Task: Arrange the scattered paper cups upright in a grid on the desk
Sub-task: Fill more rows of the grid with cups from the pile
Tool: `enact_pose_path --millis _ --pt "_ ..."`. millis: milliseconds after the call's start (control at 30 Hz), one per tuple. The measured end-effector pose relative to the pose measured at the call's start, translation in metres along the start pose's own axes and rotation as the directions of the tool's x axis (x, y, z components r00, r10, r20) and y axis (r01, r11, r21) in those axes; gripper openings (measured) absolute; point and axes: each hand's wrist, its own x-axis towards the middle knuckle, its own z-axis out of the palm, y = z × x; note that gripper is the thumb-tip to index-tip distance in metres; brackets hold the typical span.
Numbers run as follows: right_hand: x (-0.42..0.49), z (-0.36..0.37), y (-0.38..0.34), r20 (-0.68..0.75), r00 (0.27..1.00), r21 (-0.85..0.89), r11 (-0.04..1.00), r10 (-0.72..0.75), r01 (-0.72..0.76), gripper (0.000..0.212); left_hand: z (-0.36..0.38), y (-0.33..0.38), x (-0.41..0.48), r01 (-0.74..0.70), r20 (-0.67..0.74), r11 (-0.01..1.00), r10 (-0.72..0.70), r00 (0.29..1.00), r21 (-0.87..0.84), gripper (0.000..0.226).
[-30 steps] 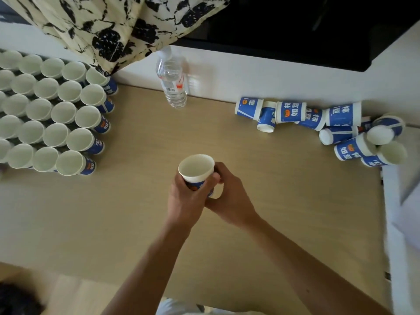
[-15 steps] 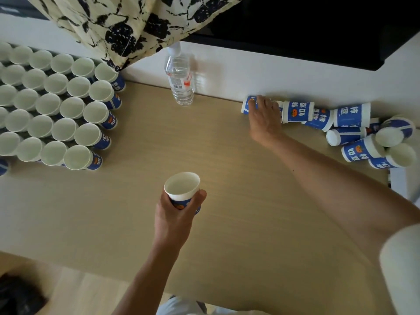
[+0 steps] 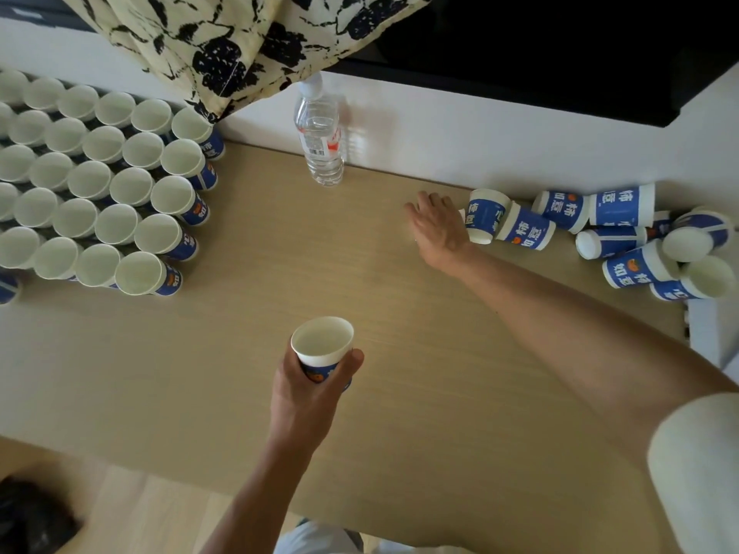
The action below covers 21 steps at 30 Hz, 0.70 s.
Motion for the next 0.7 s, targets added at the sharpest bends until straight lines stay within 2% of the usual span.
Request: enact_pose_path --millis 100,200,267,333,433,500,567,600,633,700 --pt "-0.003 0.002 -0.001 -0.054 0.998 0.023 0.999 -0.031 0.032 0.072 0.001 -0.003 -0.002 -0.005 0.013 1.0 0.005 1.0 0.003 0.033" --pt "-0.011 -0.007 -0.003 -0.192 0.981 0.131 0.991 0.008 0.018 0.068 0.004 -0.004 -0.006 -0.013 0.029 1.0 0.012 0.999 0.01 0.033" --pt "-0.024 -0.019 -0.008 -0.28 0.954 0.294 0.956 0.105 -0.019 0.065 0.008 -0.004 -0.009 -0.008 0.041 1.0 0.008 0.999 0.007 0.035" --pt "-0.049 -0.027 -0.013 -0.314 0.919 0.534 0.845 0.238 -0.037 0.066 0.011 -0.004 -0.012 -0.002 0.053 1.0 0.002 0.999 0.006 0.042" --pt "-0.105 -0.031 -0.023 -0.198 0.878 0.853 0.518 0.436 -0.065 0.066 0.015 -0.005 -0.015 0.017 0.071 1.0 -0.018 0.997 0.014 0.045" --pt "-0.144 -0.025 -0.031 0.019 0.846 0.962 0.22 0.533 -0.16 0.067 0.018 -0.007 -0.017 0.017 0.082 0.999 -0.02 0.996 0.027 0.052" --pt "-0.177 -0.016 -0.04 0.32 0.766 0.946 -0.142 0.557 -0.292 0.068 0.02 -0.008 -0.018 0.028 0.099 0.999 -0.032 0.995 0.041 0.061" --pt "-0.192 -0.011 -0.043 0.423 0.741 0.905 -0.285 0.522 -0.316 0.067 0.022 -0.008 -0.019 0.035 0.109 0.999 -0.039 0.993 0.038 0.061" --pt "-0.205 -0.006 -0.048 0.483 0.735 0.865 -0.389 0.475 -0.317 0.064 0.024 -0.008 -0.02 0.044 0.125 0.999 -0.047 0.991 0.028 0.061" --pt "-0.229 -0.004 -0.058 0.522 0.764 0.801 -0.525 0.379 -0.286 0.058 0.029 -0.006 -0.024 0.057 0.175 0.998 -0.055 0.983 -0.006 0.058"
